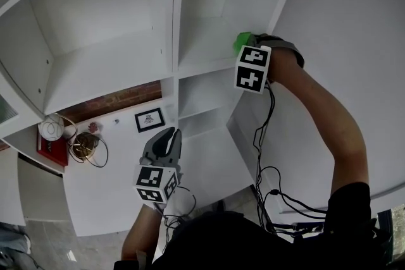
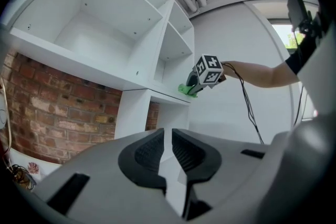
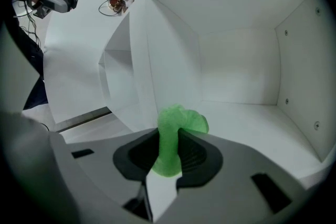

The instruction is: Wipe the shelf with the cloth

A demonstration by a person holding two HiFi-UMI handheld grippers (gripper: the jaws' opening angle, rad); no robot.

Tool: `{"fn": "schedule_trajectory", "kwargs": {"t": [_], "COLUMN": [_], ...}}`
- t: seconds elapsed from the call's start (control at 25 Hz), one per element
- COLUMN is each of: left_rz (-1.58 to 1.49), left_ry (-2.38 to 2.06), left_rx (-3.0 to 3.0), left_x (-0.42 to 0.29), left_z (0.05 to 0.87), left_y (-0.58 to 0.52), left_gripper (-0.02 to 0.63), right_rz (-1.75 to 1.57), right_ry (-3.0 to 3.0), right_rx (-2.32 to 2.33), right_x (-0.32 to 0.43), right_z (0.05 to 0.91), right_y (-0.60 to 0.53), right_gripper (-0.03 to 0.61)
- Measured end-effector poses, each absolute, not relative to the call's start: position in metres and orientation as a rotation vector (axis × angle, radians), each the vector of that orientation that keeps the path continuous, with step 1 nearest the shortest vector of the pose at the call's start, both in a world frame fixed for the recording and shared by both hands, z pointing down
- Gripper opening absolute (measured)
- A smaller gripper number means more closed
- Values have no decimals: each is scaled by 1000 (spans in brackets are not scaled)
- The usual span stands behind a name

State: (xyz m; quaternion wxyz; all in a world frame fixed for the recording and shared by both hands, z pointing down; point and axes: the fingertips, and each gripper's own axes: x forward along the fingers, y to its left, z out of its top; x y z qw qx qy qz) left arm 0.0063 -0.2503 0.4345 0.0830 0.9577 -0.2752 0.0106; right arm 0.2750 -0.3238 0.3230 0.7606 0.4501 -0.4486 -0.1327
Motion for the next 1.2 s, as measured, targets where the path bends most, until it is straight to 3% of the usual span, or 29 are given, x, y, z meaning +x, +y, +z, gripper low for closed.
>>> {"fn": "schedule_trajectory", "kwargs": {"t": [1.2], "left_rz": [77], "left_ry": [-662], "left_rx": [2897], "left_x": [70], "left_z": [439], "left_y": [-227], "left_gripper": [46], "right_rz": [-375], "right_ry": [-1265], "right_rx": [1214], "right_x": [276], "right_z": [316], "right_y": [-249], "right_gripper": [89]}}
